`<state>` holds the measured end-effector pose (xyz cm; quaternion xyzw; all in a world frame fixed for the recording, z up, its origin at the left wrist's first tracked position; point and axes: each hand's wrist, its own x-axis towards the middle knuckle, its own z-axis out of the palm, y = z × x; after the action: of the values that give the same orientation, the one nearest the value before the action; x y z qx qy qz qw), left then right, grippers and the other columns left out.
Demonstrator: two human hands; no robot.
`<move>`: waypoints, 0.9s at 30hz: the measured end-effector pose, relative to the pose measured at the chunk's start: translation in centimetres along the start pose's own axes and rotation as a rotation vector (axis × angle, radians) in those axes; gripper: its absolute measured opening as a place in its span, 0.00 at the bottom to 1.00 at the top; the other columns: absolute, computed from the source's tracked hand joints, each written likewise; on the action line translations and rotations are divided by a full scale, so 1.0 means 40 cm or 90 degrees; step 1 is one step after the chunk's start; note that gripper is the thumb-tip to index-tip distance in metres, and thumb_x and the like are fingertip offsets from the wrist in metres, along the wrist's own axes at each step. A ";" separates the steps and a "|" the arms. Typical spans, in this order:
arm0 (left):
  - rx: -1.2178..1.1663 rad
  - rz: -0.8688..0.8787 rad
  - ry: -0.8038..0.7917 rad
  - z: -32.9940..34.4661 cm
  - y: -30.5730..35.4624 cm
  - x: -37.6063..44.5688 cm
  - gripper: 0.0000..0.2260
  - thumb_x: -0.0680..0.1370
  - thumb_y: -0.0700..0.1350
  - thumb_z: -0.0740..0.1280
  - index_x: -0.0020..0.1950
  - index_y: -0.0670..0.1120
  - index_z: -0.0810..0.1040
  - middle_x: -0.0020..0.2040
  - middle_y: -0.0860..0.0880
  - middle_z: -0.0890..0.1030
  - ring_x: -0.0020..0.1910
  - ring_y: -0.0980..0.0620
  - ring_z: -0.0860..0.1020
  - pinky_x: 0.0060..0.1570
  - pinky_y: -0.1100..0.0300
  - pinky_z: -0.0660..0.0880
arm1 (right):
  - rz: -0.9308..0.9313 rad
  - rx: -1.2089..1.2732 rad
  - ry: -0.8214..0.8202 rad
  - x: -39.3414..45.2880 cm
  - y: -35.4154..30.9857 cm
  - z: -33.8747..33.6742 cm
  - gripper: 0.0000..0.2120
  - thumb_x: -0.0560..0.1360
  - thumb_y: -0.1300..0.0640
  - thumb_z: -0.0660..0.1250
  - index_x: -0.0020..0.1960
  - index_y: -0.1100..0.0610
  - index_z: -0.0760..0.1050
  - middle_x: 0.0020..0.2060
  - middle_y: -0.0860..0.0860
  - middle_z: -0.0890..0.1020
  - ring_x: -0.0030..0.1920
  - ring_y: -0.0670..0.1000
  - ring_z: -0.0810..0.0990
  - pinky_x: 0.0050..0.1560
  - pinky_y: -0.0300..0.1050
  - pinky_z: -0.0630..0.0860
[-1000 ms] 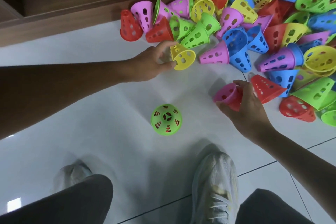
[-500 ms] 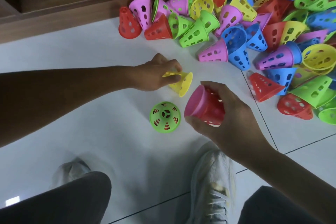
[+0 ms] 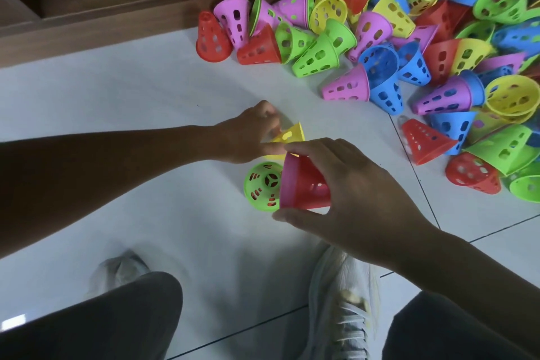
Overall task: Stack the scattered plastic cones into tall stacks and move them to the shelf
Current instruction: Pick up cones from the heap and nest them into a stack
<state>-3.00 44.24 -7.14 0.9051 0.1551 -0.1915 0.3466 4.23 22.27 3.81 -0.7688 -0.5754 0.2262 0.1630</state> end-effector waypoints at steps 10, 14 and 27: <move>-0.131 -0.054 0.159 -0.009 -0.032 -0.072 0.25 0.76 0.66 0.57 0.48 0.44 0.71 0.41 0.47 0.77 0.41 0.48 0.75 0.41 0.50 0.70 | -0.052 -0.114 0.008 0.020 -0.019 0.026 0.41 0.63 0.33 0.76 0.68 0.53 0.71 0.55 0.48 0.83 0.53 0.52 0.81 0.40 0.43 0.79; -0.204 -0.077 0.216 -0.015 -0.059 -0.132 0.25 0.73 0.70 0.59 0.51 0.49 0.72 0.44 0.47 0.82 0.44 0.47 0.79 0.48 0.45 0.75 | -0.038 -0.097 -0.018 0.021 -0.032 0.025 0.36 0.71 0.38 0.69 0.73 0.53 0.67 0.62 0.48 0.80 0.60 0.52 0.77 0.47 0.47 0.81; -0.381 -0.073 0.364 -0.050 -0.079 -0.251 0.21 0.77 0.60 0.69 0.48 0.41 0.77 0.43 0.43 0.83 0.40 0.50 0.83 0.48 0.51 0.79 | 0.041 -0.018 0.023 0.077 -0.070 0.106 0.30 0.68 0.47 0.77 0.68 0.50 0.71 0.54 0.46 0.79 0.55 0.49 0.72 0.54 0.44 0.73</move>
<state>-12.66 46.36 -3.00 0.7708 0.3443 0.1018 0.5262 0.40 25.97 1.17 -0.7932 -0.5503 0.2097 0.1551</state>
